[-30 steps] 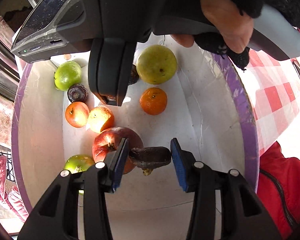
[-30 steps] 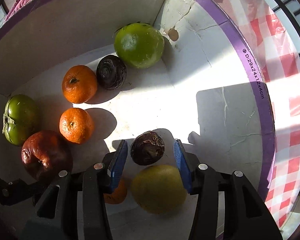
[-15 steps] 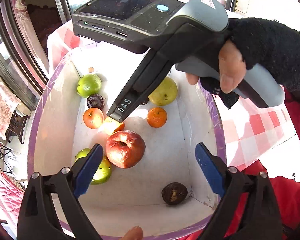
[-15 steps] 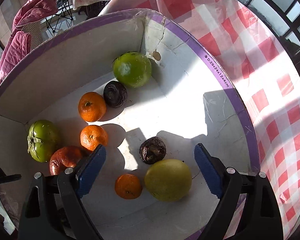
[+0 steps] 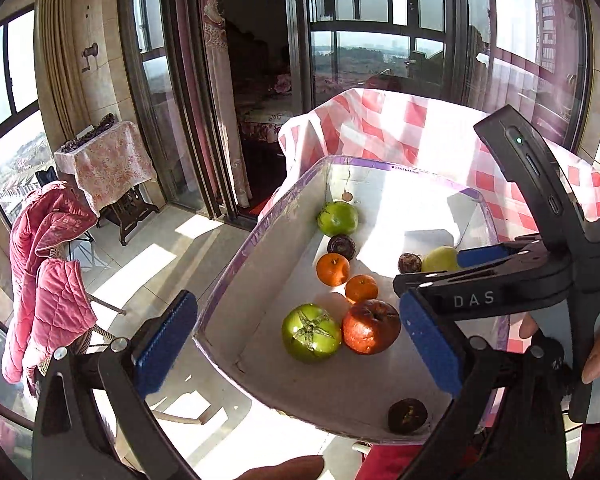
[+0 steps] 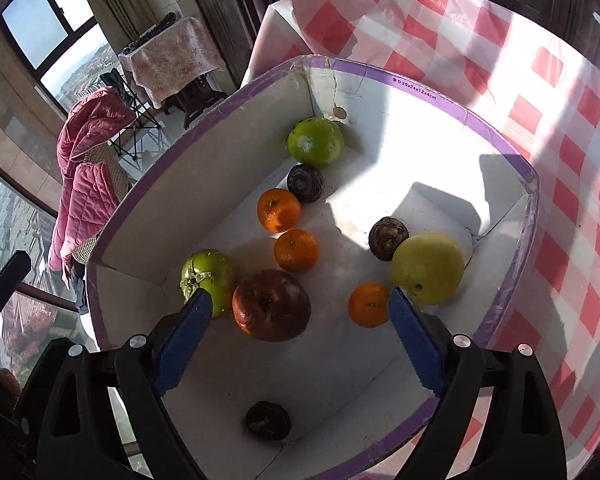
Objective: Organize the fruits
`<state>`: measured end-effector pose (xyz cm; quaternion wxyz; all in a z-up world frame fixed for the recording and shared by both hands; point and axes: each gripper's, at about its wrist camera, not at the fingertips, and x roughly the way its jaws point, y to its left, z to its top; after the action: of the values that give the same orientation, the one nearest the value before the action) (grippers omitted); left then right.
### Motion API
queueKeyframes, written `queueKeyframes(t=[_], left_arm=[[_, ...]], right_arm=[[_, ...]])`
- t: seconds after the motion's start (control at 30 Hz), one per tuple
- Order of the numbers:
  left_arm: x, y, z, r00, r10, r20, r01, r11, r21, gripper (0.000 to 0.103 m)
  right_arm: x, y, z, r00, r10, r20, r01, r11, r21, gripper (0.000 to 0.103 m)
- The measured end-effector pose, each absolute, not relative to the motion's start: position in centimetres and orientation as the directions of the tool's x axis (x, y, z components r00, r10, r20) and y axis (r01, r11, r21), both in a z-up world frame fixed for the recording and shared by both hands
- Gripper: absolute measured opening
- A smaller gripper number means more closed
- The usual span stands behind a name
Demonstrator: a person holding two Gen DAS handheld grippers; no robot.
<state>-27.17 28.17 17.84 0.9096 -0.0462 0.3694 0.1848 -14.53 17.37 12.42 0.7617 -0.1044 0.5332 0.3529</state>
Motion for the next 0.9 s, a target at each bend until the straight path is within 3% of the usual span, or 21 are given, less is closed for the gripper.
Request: queueKeyframes(t=[0.2,0.43,0.9], left_arm=[[-25.4,30.6,13.7,0.446,0.271,-0.853,-0.475,0.879,0.031,0.101],[-24.6,31.8,11.9,0.396,0.306,-0.866,-0.52,0.852,0.063,0.101],[-23.0,32.7,10.0,0.279,0.339,-0.899,-0.593,0.797,0.116,0.101]], right_arm=[[-15.6,18.1,9.8,0.229,0.207,-0.951,-0.637,0.771,0.014,0.087],[-15.7,18.3,9.4,0.316,0.152,-0.937,-0.632,0.77,-0.088,0.087],[-15.1,18.0,9.1,0.332,0.162,-0.929,-0.666,0.738,-0.11,0.087]])
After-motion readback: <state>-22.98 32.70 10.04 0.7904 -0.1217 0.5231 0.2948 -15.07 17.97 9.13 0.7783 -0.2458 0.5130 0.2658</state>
